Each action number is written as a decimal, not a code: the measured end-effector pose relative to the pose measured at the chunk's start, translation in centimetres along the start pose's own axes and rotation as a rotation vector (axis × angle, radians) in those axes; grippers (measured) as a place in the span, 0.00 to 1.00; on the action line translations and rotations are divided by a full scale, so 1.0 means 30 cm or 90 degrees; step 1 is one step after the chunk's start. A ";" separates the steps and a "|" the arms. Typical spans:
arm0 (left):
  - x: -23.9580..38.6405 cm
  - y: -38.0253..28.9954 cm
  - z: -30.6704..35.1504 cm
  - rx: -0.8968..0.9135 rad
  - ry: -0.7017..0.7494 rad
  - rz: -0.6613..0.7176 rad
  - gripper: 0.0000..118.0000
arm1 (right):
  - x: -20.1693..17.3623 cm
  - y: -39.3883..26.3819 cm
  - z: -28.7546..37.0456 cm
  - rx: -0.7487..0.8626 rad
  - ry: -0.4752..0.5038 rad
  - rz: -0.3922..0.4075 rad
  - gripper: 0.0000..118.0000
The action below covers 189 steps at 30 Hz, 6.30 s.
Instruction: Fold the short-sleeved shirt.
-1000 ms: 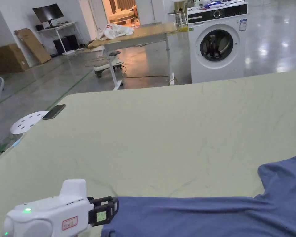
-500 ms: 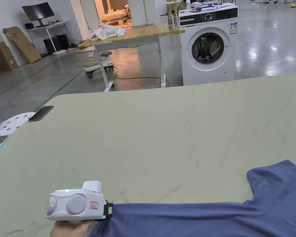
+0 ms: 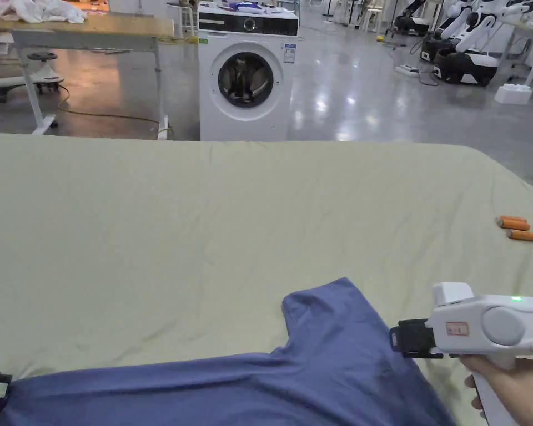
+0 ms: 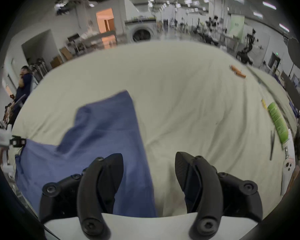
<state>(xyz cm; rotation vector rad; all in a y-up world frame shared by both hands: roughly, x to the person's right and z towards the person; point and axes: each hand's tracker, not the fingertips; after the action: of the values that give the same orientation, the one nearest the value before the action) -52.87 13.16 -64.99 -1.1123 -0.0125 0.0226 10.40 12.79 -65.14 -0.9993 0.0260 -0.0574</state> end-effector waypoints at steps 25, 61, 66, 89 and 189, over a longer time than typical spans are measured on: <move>-0.133 -0.548 0.605 0.241 -0.108 0.013 0.00 | 0.033 -0.506 0.536 0.155 0.072 0.002 0.00; 0.170 -0.860 0.976 0.601 -0.038 -0.058 0.47 | -0.377 -0.683 0.852 0.451 0.136 0.123 0.62; 0.267 -0.857 0.970 0.599 -0.013 -0.122 0.02 | -0.424 -0.723 0.816 0.459 0.153 0.101 0.05; -0.268 -0.855 0.577 0.314 -0.244 0.346 0.74 | -0.361 -0.753 0.773 0.417 0.129 0.071 0.00; -0.279 -0.790 0.400 0.305 -0.396 0.526 0.06 | -0.279 -0.880 0.737 0.326 0.182 -0.050 0.00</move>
<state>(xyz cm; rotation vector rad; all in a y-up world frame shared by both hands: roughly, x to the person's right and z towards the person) -61.22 13.23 -38.41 -0.5330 -0.0986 1.0571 2.14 17.61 -31.03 -0.4734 0.2238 -0.2653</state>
